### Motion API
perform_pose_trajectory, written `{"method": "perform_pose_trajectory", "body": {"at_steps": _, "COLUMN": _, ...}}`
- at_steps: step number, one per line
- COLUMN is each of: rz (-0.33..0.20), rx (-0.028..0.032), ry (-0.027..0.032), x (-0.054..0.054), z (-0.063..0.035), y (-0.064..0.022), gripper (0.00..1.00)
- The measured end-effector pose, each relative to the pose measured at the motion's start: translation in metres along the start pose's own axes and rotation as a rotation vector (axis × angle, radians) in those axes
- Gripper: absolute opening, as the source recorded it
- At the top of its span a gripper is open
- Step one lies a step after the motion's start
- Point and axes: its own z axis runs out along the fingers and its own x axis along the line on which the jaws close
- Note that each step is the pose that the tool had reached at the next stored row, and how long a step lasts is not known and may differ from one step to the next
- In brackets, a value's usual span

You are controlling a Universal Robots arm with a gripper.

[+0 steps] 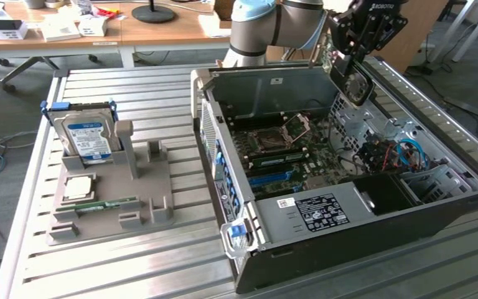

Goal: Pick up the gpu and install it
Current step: 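Insert the gpu into the slot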

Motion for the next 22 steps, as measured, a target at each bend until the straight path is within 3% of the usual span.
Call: {"method": "perform_pose_trajectory", "body": {"at_steps": 22, "rz": -0.393, "rx": 0.0132, "ry": 0.0181, "x": 0.0, "z": 0.0006, "y": 0.0, "gripper": 0.26}}
